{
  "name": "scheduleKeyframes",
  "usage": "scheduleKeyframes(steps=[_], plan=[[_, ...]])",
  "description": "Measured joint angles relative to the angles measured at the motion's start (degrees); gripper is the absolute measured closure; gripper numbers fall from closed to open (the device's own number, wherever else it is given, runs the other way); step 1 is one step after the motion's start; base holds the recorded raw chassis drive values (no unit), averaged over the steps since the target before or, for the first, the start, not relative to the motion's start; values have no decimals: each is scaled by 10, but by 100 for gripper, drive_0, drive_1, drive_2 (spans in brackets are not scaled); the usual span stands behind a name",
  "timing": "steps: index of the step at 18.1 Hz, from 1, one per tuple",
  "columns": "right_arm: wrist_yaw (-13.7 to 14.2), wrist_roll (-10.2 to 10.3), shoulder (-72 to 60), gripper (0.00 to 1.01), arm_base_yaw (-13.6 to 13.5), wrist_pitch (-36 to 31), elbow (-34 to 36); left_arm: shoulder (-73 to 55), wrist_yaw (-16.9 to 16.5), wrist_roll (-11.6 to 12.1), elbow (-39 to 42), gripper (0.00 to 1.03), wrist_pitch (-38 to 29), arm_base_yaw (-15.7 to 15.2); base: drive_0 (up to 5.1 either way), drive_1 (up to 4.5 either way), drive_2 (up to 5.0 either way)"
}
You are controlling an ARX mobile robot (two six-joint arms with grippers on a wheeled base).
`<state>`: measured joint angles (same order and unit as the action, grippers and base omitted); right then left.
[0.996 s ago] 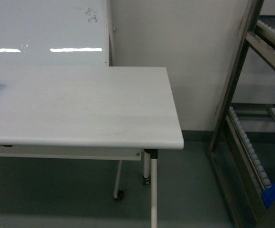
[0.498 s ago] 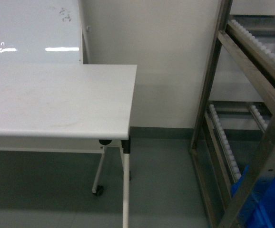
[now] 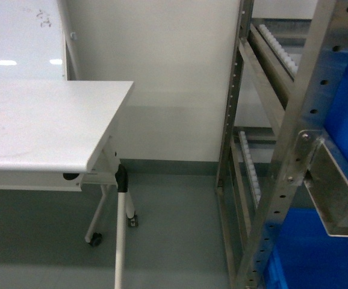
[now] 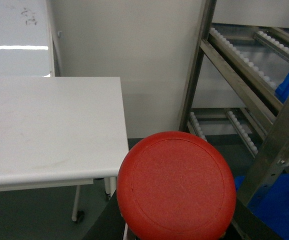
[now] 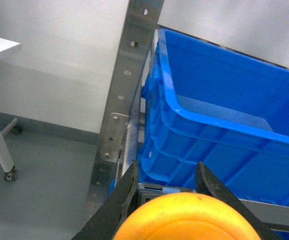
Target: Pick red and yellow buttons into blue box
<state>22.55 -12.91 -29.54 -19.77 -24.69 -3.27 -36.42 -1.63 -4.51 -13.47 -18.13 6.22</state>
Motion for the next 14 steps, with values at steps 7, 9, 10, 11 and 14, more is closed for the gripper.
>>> scheduleKeyframes(steps=[7, 9, 10, 11, 14], plan=[[0, 0, 0, 72, 0, 0, 0, -1, 0, 0, 0, 78, -1, 0, 507, -232, -232], [0, 0, 0, 72, 0, 0, 0, -1, 0, 0, 0, 78, 0, 0, 507, -230, -230], [0, 0, 0, 72, 0, 0, 0, -1, 0, 0, 0, 78, 0, 0, 507, -230, -230], [0, 0, 0, 72, 0, 0, 0, 0, 0, 0, 0, 78, -2, 0, 480, -345, -151], [0, 0, 0, 72, 0, 0, 0, 0, 0, 0, 0, 78, 0, 0, 480, -345, -151]])
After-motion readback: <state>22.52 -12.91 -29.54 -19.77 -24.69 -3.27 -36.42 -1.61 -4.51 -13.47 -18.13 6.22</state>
